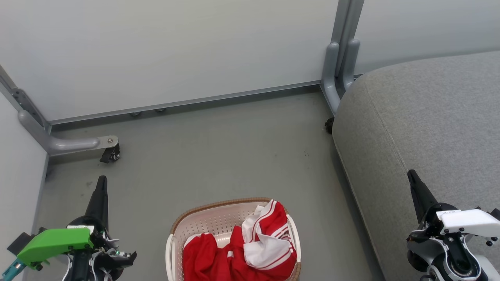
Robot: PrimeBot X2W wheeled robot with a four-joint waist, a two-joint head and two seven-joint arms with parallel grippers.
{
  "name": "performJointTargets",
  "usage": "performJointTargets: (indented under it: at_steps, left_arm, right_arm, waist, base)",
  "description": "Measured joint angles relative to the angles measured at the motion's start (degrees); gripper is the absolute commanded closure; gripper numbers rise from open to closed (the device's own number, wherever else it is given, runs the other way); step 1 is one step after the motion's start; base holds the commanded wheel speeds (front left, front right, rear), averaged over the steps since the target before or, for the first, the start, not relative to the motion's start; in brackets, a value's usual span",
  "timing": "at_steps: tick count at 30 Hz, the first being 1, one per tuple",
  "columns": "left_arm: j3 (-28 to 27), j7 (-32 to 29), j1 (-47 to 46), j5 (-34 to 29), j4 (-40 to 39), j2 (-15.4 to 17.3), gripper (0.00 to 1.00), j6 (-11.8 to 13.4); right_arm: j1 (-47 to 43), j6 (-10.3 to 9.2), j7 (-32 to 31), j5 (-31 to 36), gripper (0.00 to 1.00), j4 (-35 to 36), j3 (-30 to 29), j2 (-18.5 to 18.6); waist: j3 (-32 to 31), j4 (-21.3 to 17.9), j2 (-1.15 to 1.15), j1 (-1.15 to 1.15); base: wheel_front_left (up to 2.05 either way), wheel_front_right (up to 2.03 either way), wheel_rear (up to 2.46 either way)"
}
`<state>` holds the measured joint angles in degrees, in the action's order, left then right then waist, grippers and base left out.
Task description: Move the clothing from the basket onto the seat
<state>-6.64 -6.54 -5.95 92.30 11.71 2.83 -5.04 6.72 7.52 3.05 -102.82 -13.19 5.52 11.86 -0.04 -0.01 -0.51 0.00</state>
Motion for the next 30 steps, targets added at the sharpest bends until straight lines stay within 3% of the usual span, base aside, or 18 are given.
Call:
performJointTargets:
  at_steps: [26,27,30]
  left_arm:
    - [0.0,0.0,0.0,0.0,0.0,0.0,1.0,0.0]
    - [0.0,0.0,0.1,0.0,0.2,0.0,0.0,0.0]
    - [0.1,0.1,1.3,0.0,1.8,-0.4,0.0,0.0]
  right_arm:
    - [0.0,0.0,0.4,-0.3,1.0,0.1,0.5,0.4]
    - [-0.1,0.0,0.3,-0.3,0.0,-0.1,0.5,0.2]
    - [-1.3,0.0,0.3,-0.2,0.0,-1.5,0.8,-0.7]
  waist:
    - [0.0,0.0,0.0,0.0]
    - [0.0,0.0,0.0,0.0]
    - [0.0,0.0,0.0,0.0]
  base:
    - [0.0,0.0,0.0]
    - [0.0,0.0,0.0]
    - [0.0,0.0,0.0]
